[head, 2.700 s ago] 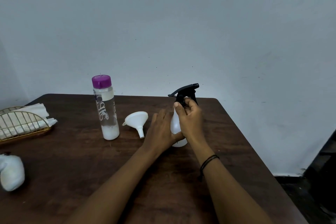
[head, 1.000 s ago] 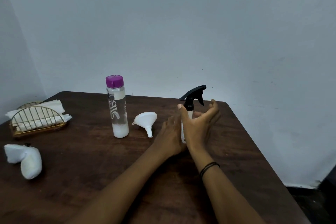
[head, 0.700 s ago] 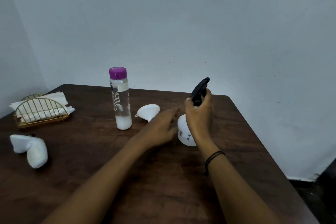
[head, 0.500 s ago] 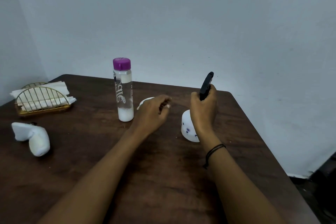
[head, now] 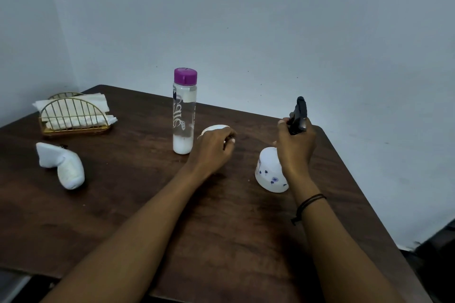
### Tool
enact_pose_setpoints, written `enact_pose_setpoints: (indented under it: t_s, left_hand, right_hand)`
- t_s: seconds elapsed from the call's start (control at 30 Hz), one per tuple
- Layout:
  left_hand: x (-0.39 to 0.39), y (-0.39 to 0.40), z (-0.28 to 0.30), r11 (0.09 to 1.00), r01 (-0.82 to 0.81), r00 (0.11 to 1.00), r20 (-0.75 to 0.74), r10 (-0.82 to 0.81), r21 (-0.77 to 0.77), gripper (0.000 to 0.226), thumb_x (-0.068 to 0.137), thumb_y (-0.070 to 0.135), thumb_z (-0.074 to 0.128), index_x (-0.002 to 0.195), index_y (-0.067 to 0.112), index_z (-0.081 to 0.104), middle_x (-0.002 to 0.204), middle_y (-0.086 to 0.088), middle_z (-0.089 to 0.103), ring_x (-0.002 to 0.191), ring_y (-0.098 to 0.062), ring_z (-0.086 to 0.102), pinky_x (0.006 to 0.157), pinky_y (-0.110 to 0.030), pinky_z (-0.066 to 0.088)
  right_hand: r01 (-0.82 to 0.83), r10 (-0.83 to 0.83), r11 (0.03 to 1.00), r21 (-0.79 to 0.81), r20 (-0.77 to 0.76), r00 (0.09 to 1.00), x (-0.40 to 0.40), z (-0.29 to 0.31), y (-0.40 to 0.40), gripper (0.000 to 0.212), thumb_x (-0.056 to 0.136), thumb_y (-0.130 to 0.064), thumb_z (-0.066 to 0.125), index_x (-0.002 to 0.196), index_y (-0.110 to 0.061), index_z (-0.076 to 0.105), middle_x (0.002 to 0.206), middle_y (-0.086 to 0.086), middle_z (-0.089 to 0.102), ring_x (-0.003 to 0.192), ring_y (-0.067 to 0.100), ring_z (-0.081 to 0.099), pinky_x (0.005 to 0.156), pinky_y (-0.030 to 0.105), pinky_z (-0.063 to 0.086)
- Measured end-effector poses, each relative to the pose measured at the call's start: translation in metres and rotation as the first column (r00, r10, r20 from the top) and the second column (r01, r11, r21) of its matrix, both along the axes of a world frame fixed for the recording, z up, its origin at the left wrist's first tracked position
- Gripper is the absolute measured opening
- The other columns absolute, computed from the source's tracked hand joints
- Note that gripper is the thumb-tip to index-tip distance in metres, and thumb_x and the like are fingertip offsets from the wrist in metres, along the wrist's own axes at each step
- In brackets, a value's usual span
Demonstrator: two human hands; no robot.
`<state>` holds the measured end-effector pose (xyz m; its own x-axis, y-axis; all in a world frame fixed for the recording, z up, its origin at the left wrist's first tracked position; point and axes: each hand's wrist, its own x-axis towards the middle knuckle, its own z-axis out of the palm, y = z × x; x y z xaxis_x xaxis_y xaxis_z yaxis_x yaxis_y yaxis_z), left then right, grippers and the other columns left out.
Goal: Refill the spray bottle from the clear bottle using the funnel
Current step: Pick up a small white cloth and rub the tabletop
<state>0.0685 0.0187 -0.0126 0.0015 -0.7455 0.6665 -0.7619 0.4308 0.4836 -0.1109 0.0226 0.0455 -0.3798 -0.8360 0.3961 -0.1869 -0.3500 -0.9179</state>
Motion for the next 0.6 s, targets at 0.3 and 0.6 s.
enact_pose_setpoints:
  t_s: [0.3,0.6]
  left_hand:
    - [0.0,-0.002,0.0,0.999,-0.018,1.0,0.009,0.018,0.032,0.019,0.088,0.023,0.051,0.095,0.017,0.068,0.094,0.004,0.07,0.082,-0.017,0.062,0.073,-0.04,0.055]
    - [-0.005,0.001,-0.001,0.995,-0.039,0.999,0.015,0.038,0.087,0.025,0.088,0.033,0.045,0.095,0.023,0.067,0.088,0.005,0.07,0.079,-0.019,0.064,0.071,-0.041,0.057]
  right_hand:
    - [-0.371,0.657,0.627,0.685,-0.208,0.725,-0.08,0.044,0.005,0.042,0.083,-0.007,0.075,0.123,-0.015,0.064,0.105,0.02,0.075,0.048,0.015,0.06,0.051,0.028,0.05]
    - [-0.187,0.83,0.381,0.906,-0.245,0.501,-0.094,0.044,0.031,0.05,0.088,-0.014,0.075,0.134,-0.024,0.057,0.069,0.011,0.063,0.042,0.015,0.049,0.047,0.027,0.047]
